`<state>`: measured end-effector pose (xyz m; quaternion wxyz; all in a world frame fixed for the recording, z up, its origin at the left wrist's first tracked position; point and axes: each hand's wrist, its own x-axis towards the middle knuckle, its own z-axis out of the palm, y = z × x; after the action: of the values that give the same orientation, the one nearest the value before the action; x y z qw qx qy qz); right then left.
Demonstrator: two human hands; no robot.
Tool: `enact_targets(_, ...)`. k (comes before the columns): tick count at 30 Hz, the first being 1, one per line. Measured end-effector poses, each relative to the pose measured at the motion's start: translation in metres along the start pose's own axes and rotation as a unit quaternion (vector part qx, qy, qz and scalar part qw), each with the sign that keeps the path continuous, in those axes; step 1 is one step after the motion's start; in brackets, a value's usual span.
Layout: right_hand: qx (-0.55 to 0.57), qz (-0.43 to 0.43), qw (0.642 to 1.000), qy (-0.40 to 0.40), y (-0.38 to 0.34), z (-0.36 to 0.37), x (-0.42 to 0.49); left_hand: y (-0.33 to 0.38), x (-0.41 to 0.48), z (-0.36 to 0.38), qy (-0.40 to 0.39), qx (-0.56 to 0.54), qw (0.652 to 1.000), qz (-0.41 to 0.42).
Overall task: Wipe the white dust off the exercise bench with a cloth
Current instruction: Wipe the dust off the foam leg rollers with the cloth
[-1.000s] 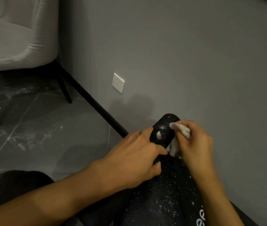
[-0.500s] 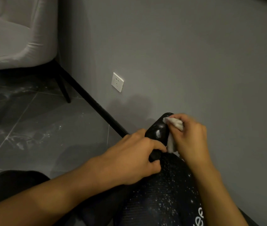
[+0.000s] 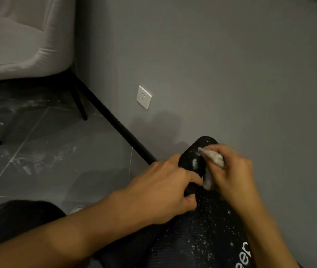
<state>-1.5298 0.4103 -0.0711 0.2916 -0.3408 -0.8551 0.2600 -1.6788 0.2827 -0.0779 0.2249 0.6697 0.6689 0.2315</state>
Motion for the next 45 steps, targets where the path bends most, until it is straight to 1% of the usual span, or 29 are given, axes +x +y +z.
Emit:
enact_targets(2, 0.028, -0.026, 0.998, -0.054, -0.007, -0.003, -0.017, 0.0, 0.0, 0.001, 0.004, 0.002, 1.0, 0.003)
enact_targets(4, 0.028, -0.054, 0.995, -0.081, -0.011, -0.007, -0.024, 0.0, 0.0, 0.002, 0.009, 0.011, 1.0, 0.011)
enact_targets(6, -0.004, -0.057, 0.996, -0.071, -0.009, -0.008, -0.014, 0.001, 0.0, 0.002, 0.013, 0.018, 1.0, 0.02)
enact_targets(9, -0.062, -0.04, 0.997, -0.018, -0.002, -0.004, 0.012, 0.001, 0.002, 0.001, 0.009, 0.03, 0.999, 0.016)
enact_targets(11, -0.074, -0.03, 0.997, 0.003, 0.0, 0.0, 0.018, 0.002, 0.001, 0.0, 0.008, 0.032, 0.999, 0.015)
enact_targets(16, 0.022, -0.041, 0.997, -0.062, -0.016, -0.002, -0.023, 0.001, -0.001, 0.0, 0.021, 0.038, 0.999, 0.025)
enact_targets(18, 0.027, -0.052, 0.996, -0.069, -0.018, -0.005, -0.025, 0.001, -0.001, 0.0, 0.023, 0.037, 0.999, 0.024)
enact_targets(20, -0.005, -0.049, 0.997, -0.066, -0.013, -0.004, -0.012, 0.002, 0.0, 0.0, 0.013, 0.034, 0.999, 0.018)
enact_targets(24, -0.071, -0.026, 0.997, 0.007, 0.0, 0.001, 0.02, 0.003, 0.0, -0.002, -0.004, 0.031, 1.0, 0.0)
enact_targets(26, -0.049, -0.021, 0.999, -0.003, -0.003, 0.003, 0.012, 0.002, -0.001, -0.002, -0.007, 0.025, 1.0, 0.0)
enact_targets(28, 0.016, -0.016, 0.999, -0.041, -0.01, 0.002, -0.01, 0.001, -0.001, -0.001, -0.004, 0.023, 1.0, 0.002)
enact_targets(30, 0.059, -0.031, 0.996, -0.058, -0.017, 0.0, -0.028, 0.0, -0.001, 0.001, 0.005, 0.017, 1.0, 0.006)
enact_targets(32, 0.042, -0.052, 0.996, -0.056, -0.017, -0.001, -0.03, 0.0, -0.001, 0.001, 0.007, 0.015, 1.0, 0.008)
enact_targets(33, 0.017, -0.06, 0.997, -0.052, -0.015, -0.001, -0.025, 0.001, 0.0, 0.001, 0.003, 0.014, 1.0, 0.005)
enact_targets(35, -0.023, -0.046, 0.998, -0.025, -0.007, 0.002, -0.01, 0.001, 0.0, 0.0, -0.01, 0.011, 1.0, -0.006)
enact_targets(37, -0.046, -0.025, 0.998, 0.019, -0.003, 0.004, 0.005, 0.001, 0.0, -0.002, -0.018, 0.014, 1.0, -0.012)
enact_targets(38, -0.046, -0.023, 0.998, 0.029, -0.002, 0.006, 0.008, 0.002, -0.001, -0.002, -0.019, 0.015, 1.0, -0.012)
enact_targets(40, -0.027, -0.033, 0.999, 0.019, -0.002, 0.008, 0.002, 0.002, -0.002, -0.002, -0.018, 0.012, 1.0, -0.01)
enact_targets(43, 0.05, -0.037, 0.997, -0.035, -0.01, 0.003, -0.023, 0.002, -0.003, -0.001, -0.006, 0.012, 1.0, -0.006)
enact_targets(45, 0.053, -0.052, 0.996, -0.053, -0.013, 0.0, -0.03, 0.002, -0.003, 0.0, -0.001, 0.011, 1.0, -0.002)
